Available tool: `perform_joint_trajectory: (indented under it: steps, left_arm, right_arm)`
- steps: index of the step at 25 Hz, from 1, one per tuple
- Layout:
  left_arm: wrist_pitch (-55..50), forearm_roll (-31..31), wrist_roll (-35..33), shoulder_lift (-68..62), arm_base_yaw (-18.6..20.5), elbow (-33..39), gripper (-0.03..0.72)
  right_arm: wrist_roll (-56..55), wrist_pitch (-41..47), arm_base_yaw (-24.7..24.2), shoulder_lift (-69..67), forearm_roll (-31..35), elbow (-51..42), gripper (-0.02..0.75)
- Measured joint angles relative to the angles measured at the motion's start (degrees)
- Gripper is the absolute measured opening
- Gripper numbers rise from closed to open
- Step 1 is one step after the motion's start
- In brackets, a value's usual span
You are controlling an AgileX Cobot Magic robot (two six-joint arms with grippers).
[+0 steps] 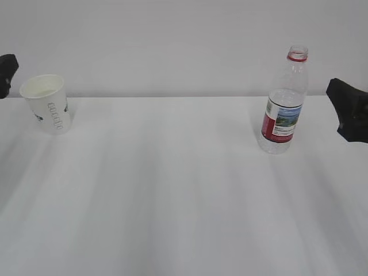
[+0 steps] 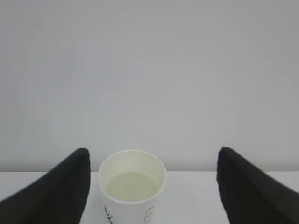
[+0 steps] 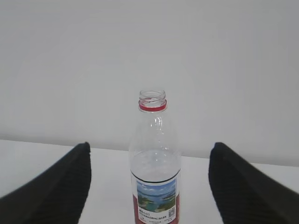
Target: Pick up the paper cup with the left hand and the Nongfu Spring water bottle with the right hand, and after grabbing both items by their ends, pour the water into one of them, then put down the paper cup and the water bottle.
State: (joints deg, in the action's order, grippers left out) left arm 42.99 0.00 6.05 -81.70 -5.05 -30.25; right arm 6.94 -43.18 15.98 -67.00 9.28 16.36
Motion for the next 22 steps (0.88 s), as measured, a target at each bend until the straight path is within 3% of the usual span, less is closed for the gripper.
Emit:
perform_joint_trajectory:
  steps: [14, 22]
  left_arm:
    - [-14.46, 0.00, 0.00, 17.22, 0.00, 0.44, 0.587]
    - [-22.92, 4.09, 0.00, 29.51, 0.00, 0.48, 0.583]
  right_arm:
    - [3.63, 17.81, 0.00, 16.72, 1.75, 0.00, 0.592]
    - [5.67, 25.45, 0.00, 24.04, 2.18, 0.00, 0.592]
